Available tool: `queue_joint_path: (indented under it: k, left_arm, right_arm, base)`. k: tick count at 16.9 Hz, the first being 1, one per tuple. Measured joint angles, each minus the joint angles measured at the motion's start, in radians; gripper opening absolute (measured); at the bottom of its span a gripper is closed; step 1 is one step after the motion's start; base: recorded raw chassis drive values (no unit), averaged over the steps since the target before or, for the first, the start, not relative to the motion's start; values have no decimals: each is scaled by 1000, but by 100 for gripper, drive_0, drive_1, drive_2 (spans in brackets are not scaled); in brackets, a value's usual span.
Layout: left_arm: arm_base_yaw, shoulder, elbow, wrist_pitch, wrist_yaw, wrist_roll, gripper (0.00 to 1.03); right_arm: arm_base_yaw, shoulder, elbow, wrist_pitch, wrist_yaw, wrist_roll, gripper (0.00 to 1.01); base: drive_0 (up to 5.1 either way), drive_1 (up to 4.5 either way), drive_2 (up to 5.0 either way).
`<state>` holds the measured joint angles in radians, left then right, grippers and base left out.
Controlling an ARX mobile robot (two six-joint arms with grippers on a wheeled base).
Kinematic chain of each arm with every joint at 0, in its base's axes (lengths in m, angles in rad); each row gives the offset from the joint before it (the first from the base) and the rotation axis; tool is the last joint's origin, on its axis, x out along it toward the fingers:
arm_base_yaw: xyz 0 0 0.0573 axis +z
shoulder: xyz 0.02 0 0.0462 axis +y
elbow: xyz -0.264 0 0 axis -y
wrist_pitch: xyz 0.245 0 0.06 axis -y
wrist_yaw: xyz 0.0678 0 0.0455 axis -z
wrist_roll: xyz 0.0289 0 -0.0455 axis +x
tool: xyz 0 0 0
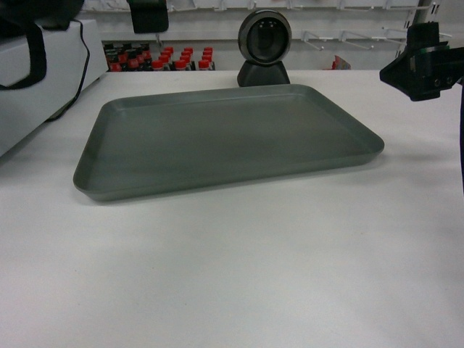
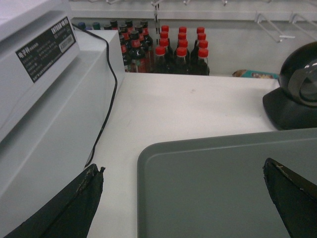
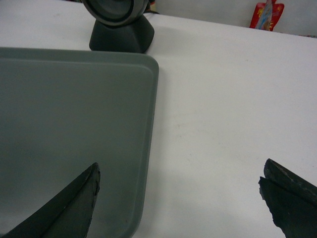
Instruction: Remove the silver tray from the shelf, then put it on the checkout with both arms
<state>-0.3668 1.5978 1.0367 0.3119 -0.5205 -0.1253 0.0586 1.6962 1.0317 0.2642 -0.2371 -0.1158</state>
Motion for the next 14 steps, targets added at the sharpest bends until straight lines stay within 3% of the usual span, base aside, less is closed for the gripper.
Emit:
queue_joint_path:
  k: [5, 6, 7, 8, 10, 12, 14]
  left_arm:
    - [4, -123, -45, 13, -48, -29, 98]
    - [4, -134, -53, 26, -60, -30, 98]
    - [11, -139, -76, 84, -37, -19, 96]
    - [41, -169, -160, 212, 95, 23, 85]
    - [95, -287, -360, 337, 237, 85, 64]
    - [143, -381, -500, 396, 290, 105, 42]
    - [182, -449, -623, 417, 330, 108, 20]
  right_arm:
    - [-15, -169, -91, 85, -49, 110, 98]
    - [-2, -203, -145, 254, 58, 115, 91]
    - [3, -263, -235, 362, 188, 115, 80]
    - [7, -333, -332, 409, 262, 115, 69]
    - [-7, -460, -473, 394, 299, 115, 47]
    - [0, -586, -586, 405, 292, 115, 25]
    - [-51, -661, -671, 430, 242, 116, 3]
  base:
    - [0, 0, 0]
    - [0, 0, 0]
    - [0, 0, 0]
    - [0, 0, 0]
    - [0, 0, 0]
    - [0, 0, 0]
    - [0, 0, 0]
